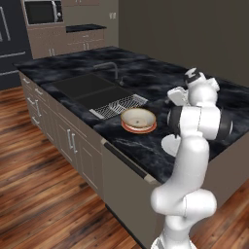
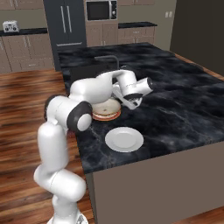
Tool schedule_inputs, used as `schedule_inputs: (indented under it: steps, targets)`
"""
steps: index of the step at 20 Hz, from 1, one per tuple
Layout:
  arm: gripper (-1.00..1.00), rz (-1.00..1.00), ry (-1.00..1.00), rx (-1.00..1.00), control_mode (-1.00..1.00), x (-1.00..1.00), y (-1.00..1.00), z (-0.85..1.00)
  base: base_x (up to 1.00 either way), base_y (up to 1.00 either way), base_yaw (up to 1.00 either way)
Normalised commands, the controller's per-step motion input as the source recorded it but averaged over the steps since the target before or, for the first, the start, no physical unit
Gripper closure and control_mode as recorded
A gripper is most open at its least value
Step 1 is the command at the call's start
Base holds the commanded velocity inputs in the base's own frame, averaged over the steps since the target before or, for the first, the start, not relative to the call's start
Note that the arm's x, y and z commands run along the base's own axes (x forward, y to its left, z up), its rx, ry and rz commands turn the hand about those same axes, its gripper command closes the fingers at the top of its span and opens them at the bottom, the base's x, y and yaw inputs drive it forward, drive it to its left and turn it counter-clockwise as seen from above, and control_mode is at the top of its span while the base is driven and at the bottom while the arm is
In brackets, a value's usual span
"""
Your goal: Move the bowls from the cabinet to the plates on the dining table.
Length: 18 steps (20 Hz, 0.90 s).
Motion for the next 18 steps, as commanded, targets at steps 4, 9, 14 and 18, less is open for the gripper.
schedule_inputs:
  steps: [4, 9, 14, 18]
  targets:
    - [-1.00, -0.01, -0.08, -0.05, -1.00, -0.47, 0.09, 0.44, 0.00, 0.00, 0.00]
    - [-1.00, -0.01, 0.00, 0.00, -1.00, -0.51, 0.07, 0.26, 0.00, 0.00, 0.00]
    - [-1.00, -0.04, 0.01, 0.04, -1.00, -0.48, 0.13, 0.20, 0.00, 0.00, 0.00]
    - [-1.00, -0.10, 0.02, 0.08, -1.00, -0.34, 0.00, 0.18, 0.00, 0.00, 0.00]
